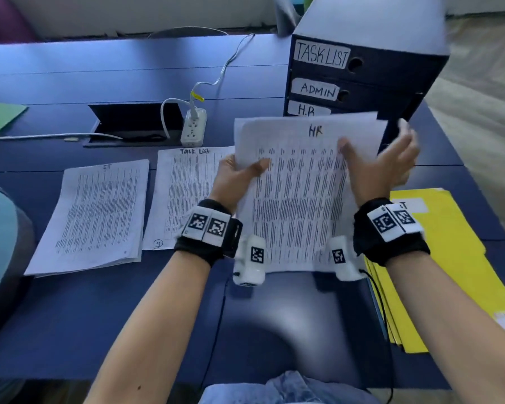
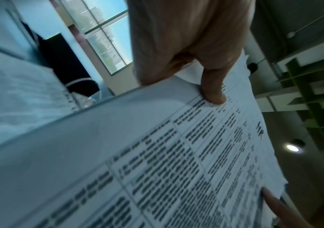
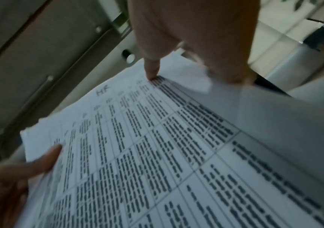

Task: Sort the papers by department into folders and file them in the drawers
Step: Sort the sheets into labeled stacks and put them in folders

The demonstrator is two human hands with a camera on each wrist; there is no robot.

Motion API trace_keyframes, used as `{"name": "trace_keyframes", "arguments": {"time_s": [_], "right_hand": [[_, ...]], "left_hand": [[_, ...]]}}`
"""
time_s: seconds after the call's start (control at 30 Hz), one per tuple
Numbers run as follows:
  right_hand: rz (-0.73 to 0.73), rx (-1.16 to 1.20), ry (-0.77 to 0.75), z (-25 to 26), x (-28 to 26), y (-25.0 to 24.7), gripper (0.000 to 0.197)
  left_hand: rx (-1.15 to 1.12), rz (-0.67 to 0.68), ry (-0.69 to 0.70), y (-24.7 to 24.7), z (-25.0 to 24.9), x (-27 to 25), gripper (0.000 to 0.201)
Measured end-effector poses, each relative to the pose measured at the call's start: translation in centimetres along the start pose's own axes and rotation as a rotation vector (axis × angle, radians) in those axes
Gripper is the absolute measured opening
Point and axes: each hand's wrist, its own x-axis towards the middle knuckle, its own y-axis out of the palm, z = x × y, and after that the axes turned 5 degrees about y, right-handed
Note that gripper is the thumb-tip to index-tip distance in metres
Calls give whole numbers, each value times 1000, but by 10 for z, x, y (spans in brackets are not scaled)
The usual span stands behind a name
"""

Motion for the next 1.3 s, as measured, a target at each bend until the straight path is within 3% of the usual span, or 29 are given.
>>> {"name": "trace_keyframes", "arguments": {"time_s": [0.03, 0.1, 0.17, 0.23, 0.33, 0.47, 0.6, 0.7, 0.83, 1.0, 1.17, 1.3], "right_hand": [[95, 213, 93, 0, -2, -3, 82], [331, 527, 167, 4, -5, -6, 45], [294, 570, 29, 18, -6, -11, 20], [229, 624, -120, 32, -6, -16, 14], [252, 732, -216, 42, -20, -16, 24], [292, 740, -138, 36, -45, -8, 52], [188, 760, 2, 56, -44, -4, 30], [76, 692, 35, 66, -34, 2, 35], [45, 627, -16, 64, -27, 8, 29], [104, 617, -53, 50, -31, 23, 39], [-5, 689, 47, 46, -25, 43, 57], [-119, 826, 118, 56, -2, 43, 60]], "left_hand": [[-18, -11, 46, -4, -8, -2, 10], [-39, -40, 138, -9, -20, -6, 14], [-78, -89, 235, -11, -33, -13, 21], [-116, -136, 319, -15, -43, -21, 22], [-128, -207, 374, -22, -43, -29, 32], [-94, -254, 396, -25, -43, -33, 46], [-109, -355, 355, -18, -48, -23, 54], [-116, -430, 368, -15, -43, -13, 26], [-21, -479, 382, -23, -38, -4, 25], [64, -418, 397, -28, -23, 5, 34], [24, -359, 404, -14, -23, 5, 36], [52, -260, 419, -25, -22, -2, 65]]}}
